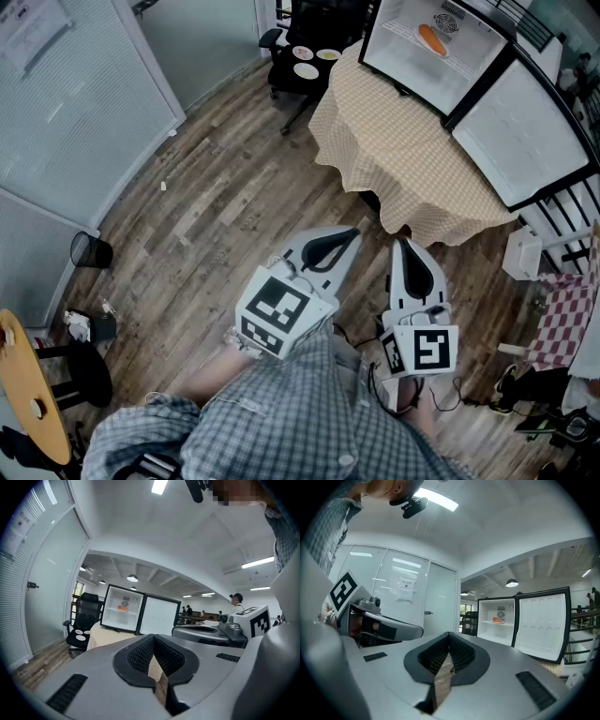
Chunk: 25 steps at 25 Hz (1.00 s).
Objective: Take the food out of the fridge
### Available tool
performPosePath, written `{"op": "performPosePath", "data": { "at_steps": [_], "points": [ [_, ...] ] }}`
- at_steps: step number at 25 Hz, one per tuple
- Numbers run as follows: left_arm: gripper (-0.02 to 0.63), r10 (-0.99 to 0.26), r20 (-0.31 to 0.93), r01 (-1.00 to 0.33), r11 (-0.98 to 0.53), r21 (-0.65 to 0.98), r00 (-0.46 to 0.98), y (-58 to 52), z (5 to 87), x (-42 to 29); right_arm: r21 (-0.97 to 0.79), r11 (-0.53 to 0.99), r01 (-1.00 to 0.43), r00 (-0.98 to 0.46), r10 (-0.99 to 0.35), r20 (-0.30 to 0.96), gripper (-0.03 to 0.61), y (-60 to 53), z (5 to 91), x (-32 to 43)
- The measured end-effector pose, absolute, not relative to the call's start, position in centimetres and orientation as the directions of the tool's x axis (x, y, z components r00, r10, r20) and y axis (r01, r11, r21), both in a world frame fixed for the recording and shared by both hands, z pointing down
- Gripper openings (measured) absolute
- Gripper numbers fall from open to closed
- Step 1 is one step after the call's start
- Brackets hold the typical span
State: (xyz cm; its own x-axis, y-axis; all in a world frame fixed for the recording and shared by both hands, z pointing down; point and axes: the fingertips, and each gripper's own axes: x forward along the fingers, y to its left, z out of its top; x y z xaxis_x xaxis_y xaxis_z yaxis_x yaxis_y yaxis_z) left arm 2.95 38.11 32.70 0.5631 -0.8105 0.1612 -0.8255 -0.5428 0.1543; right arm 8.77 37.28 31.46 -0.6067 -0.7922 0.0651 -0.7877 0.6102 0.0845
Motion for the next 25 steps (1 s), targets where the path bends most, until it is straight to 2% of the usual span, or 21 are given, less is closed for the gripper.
{"op": "performPosePath", "data": {
  "at_steps": [11, 17, 25],
  "points": [
    [0.006, -0.811, 0.179, -0.829, -0.535, 0.162, 0.558, 38.0, 33.2, 2.7, 0.055, 0.600, -0.798, -0.596, -0.799, 0.079, 0.011, 37.3, 32.4, 9.2],
    [0.006, -0.822, 0.181, -0.841, -0.517, 0.158, 0.539, 37.6, 32.9, 3.9, -0.018, 0.582, -0.813, -0.581, -0.809, 0.092, 0.011, 36.0, 32.8, 11.4],
    [0.006, -0.836, 0.186, -0.856, -0.495, 0.147, 0.515, 37.4, 32.8, 5.3, -0.005, 0.596, -0.803, -0.594, -0.800, 0.083, 0.011, 35.3, 32.8, 12.7]
  ]
}}
